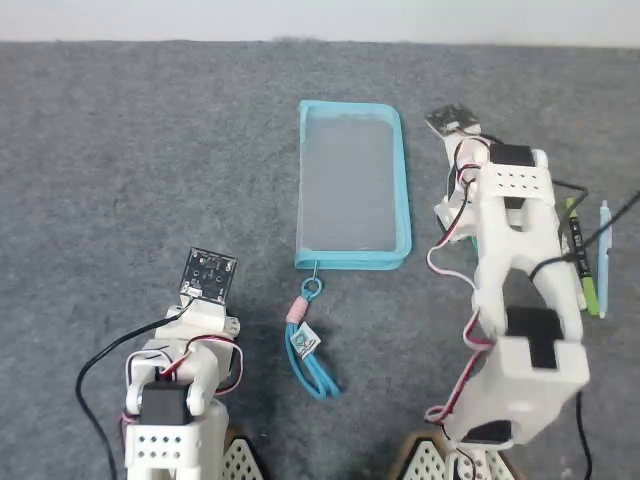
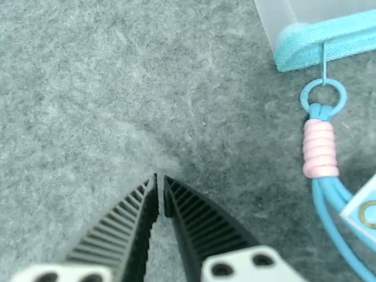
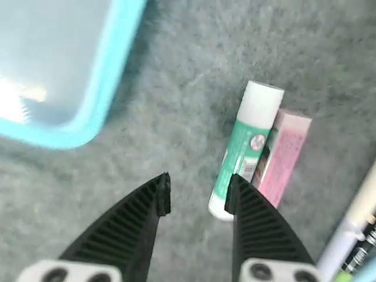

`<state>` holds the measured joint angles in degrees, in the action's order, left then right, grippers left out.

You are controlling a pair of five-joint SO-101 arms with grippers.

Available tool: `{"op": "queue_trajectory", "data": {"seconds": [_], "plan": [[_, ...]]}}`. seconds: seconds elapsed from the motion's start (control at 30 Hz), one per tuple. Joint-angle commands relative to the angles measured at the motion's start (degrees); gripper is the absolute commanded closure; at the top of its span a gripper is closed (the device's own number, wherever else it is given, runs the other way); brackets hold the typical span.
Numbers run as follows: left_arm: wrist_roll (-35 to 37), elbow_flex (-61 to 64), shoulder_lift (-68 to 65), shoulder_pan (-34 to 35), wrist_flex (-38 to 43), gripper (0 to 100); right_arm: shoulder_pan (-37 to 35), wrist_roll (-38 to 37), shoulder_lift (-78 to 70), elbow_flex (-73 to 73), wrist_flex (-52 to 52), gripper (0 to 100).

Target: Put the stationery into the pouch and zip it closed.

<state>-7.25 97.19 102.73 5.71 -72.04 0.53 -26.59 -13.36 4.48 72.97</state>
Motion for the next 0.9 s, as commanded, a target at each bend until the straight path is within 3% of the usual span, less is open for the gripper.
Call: {"op": "queue_trajectory", "data": {"seconds": [0.0,0.27,0.57,0.87], "plan": [[-0.5,-0.6,1.3,-0.4,-0.2,99,0.7,0.9,-3.6,-2.8,-2.2,83.9],[-0.5,-0.6,1.3,-0.4,-0.2,99,2.4,1.0,-8.7,-7.8,-1.5,84.0],[-0.5,-0.6,1.3,-0.4,-0.2,99,1.5,0.6,2.8,-7.6,2.9,84.0],[-0.5,-0.6,1.3,-0.4,-0.2,99,3.2,0.4,-6.7,-7.8,-1.1,84.0]]}}
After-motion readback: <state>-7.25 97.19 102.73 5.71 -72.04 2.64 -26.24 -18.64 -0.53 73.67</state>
